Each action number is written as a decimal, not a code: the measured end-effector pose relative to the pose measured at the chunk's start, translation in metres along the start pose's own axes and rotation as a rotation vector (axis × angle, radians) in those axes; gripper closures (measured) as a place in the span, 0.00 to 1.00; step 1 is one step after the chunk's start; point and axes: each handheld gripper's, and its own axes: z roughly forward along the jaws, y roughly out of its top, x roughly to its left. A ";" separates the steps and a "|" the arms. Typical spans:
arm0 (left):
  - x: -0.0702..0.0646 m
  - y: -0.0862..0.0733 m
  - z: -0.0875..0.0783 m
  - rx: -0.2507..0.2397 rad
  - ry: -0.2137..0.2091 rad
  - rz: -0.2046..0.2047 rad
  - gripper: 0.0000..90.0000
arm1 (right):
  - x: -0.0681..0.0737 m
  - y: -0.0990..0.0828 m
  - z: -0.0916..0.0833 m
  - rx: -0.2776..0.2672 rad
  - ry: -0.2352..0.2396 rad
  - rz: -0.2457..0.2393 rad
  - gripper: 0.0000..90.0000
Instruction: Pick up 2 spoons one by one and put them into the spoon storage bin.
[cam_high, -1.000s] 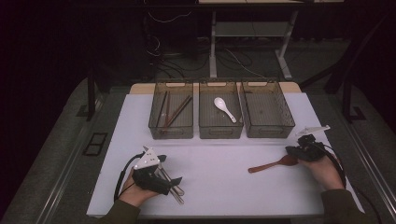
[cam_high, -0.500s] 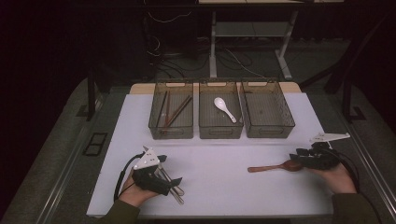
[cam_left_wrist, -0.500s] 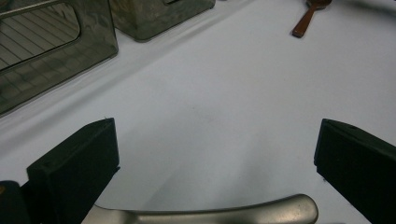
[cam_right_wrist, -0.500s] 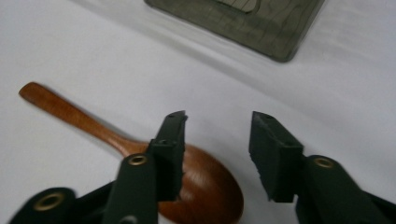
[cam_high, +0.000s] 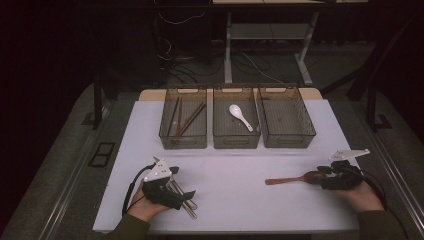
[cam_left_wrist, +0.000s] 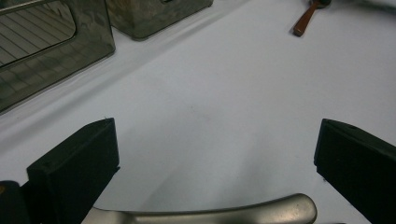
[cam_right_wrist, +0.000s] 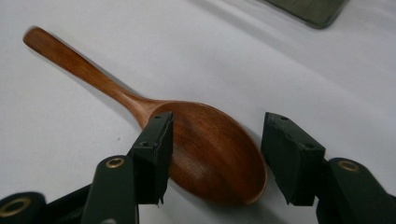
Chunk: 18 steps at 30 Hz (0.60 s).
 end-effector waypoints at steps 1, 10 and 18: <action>0.000 0.000 0.000 0.000 0.000 -0.001 0.00 | 0.000 0.000 0.000 0.000 0.004 -0.007 0.48; 0.000 0.000 0.001 0.001 -0.002 -0.002 0.00 | 0.005 -0.002 -0.003 0.015 0.042 -0.051 0.53; 0.000 0.000 0.001 0.002 -0.002 -0.001 0.00 | 0.007 -0.006 -0.007 0.023 0.060 -0.098 0.64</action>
